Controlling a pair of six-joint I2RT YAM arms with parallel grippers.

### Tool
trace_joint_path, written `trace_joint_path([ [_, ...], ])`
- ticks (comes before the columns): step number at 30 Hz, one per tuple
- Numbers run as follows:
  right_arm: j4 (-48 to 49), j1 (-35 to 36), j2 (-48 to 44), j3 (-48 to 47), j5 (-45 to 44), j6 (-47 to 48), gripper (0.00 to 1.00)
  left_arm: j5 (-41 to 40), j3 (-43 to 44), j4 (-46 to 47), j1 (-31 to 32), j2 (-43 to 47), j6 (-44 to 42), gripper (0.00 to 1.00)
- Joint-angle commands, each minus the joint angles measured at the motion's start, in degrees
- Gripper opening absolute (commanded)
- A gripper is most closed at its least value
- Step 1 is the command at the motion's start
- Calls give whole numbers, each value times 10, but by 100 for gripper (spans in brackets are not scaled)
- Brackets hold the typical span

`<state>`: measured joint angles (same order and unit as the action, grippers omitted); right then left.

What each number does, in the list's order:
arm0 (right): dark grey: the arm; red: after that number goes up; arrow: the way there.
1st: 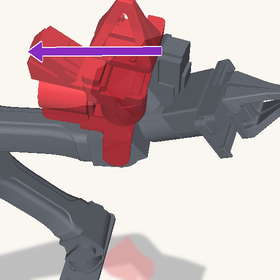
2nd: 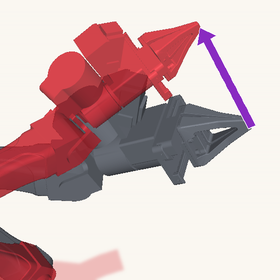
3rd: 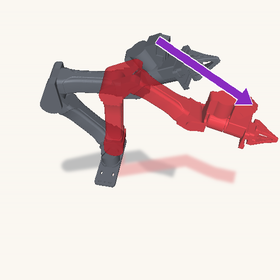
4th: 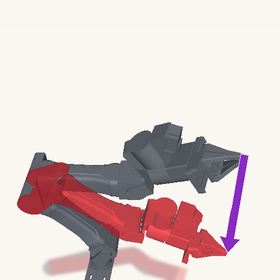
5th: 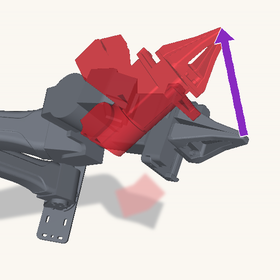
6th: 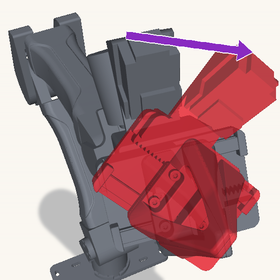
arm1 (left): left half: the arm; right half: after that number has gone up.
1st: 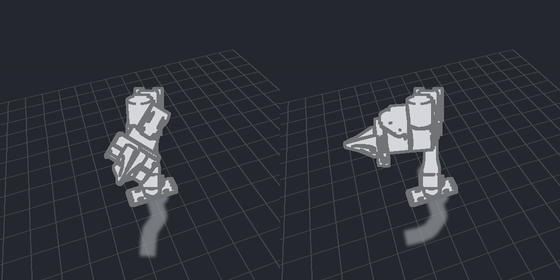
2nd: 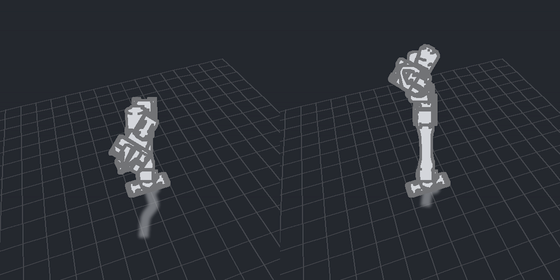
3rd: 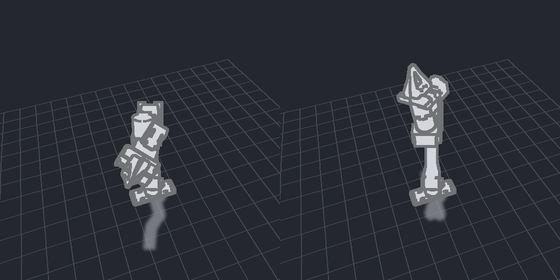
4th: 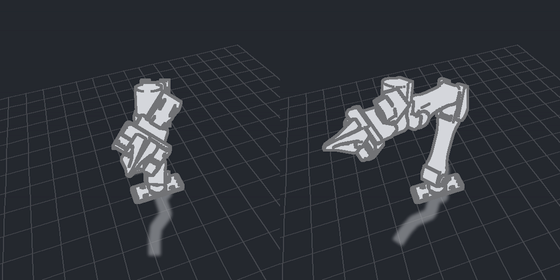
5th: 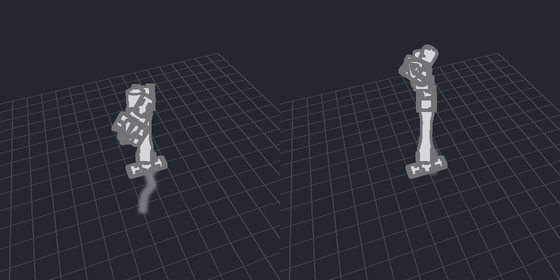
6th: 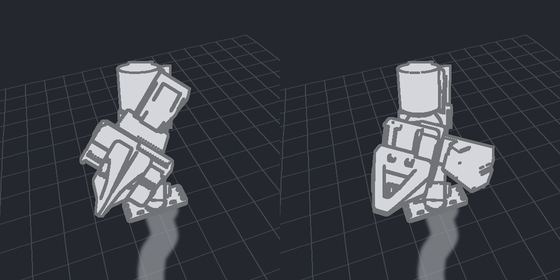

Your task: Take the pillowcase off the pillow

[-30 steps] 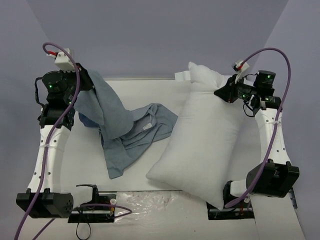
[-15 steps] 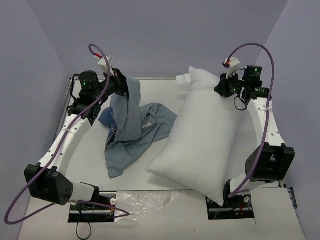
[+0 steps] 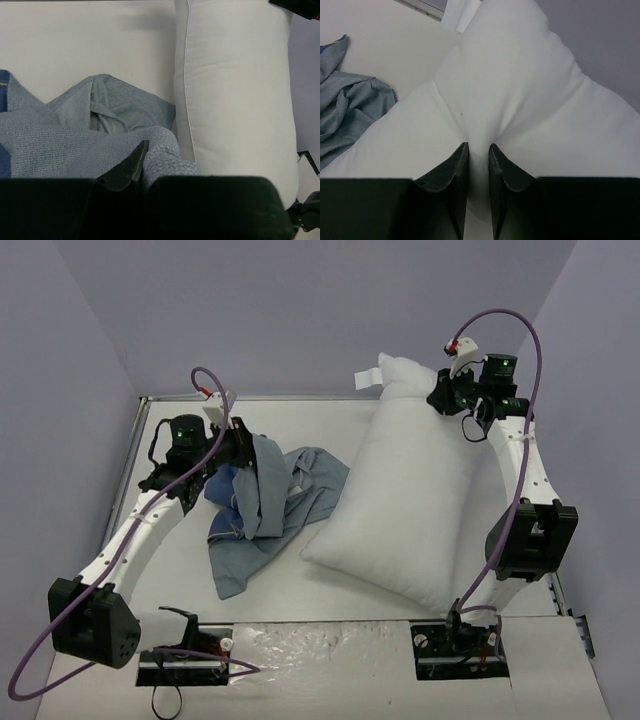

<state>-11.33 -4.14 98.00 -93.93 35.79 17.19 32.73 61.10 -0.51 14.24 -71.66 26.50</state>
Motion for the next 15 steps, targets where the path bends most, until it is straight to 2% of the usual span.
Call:
trace_joint_path([
  [1,12,10,-13,1,30,-10,18,-17,6,-23,11,16,-26,2],
  [2,-9,12,-17,2,30,-8,31,-17,3,-24,13,13,-26,2],
  [3,-16,10,-22,6,24,-5,62,-17,-1,-25,15,13,-23,7],
  [4,-25,7,-38,11,15,-1,75,-18,-1,-25,17,13,-19,17],
  [5,-36,3,-49,24,-7,1,86,-28,2,-28,18,16,-19,31],
  [6,-37,-13,-61,33,-15,3,100,-40,17,-53,19,20,-22,62],
  [8,-37,-41,-99,58,-25,-4,100,-104,41,-91,23,41,-50,86],
  [9,-37,-73,-112,64,-28,-16,100,-128,64,-123,24,52,-61,94],
  [12,-38,-104,-160,86,-107,-49,100,-212,81,-149,25,104,-82,94],
  [15,-61,-133,-192,95,-108,-48,100,-286,85,-171,25,155,-69,94],
])
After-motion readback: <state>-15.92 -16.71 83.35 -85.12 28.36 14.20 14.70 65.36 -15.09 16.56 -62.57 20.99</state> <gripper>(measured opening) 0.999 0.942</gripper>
